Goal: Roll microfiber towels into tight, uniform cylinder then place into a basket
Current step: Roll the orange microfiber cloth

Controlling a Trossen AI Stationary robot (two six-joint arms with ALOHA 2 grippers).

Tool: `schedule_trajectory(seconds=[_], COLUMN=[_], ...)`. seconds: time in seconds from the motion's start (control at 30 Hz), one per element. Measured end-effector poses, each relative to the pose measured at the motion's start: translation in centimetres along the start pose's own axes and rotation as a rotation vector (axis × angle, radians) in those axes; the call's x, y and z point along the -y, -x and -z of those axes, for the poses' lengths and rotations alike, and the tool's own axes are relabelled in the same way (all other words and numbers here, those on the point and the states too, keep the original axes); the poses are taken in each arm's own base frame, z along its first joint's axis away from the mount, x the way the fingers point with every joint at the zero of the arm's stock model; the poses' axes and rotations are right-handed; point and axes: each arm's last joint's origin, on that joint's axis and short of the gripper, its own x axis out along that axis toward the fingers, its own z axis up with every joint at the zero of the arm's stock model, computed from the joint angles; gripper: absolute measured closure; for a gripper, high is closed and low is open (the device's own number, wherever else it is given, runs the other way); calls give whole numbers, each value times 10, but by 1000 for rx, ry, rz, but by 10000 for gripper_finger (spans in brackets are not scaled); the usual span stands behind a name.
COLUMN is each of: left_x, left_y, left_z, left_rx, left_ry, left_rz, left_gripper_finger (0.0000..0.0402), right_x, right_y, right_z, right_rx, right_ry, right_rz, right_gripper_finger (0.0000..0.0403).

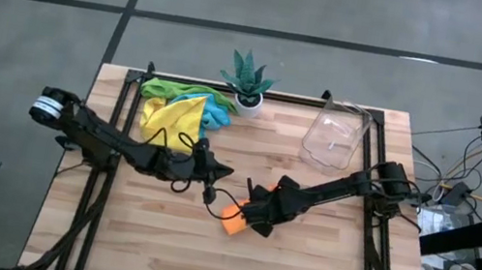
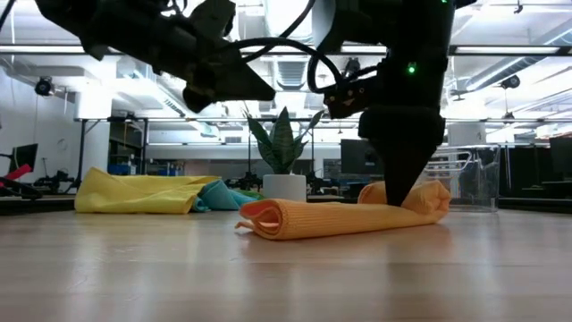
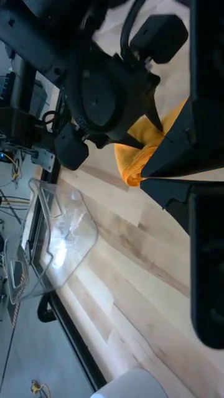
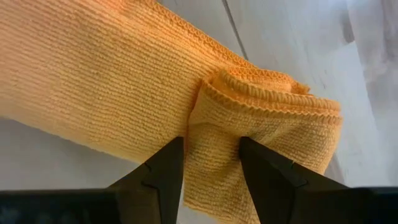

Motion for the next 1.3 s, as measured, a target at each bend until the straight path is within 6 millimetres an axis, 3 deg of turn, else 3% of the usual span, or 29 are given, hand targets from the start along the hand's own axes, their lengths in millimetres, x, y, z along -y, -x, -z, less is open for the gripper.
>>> schedule_trajectory(seconds=[0.43,0.63,0.8,1.1,1.3], left_x=[0,0,0,-1,2], left_y=[-12,-12,-13,-17,-24], left_z=[2,2,0,0,-1], left_rx=[-14,-12,8,19,18], left_ry=[-8,-12,-19,-12,-19], left_rz=[-16,-17,-15,-21,-22], left_gripper_finger=[402,402,402,402,402], right_x=[5,9,34,97,108], right_y=[28,35,58,35,36], right_z=[-5,-2,17,60,69], right_rx=[124,168,230,182,203], right_ry=[35,85,58,-169,-259], right_rz=[-90,-20,154,277,169], right_gripper_finger=[251,257,265,277,314])
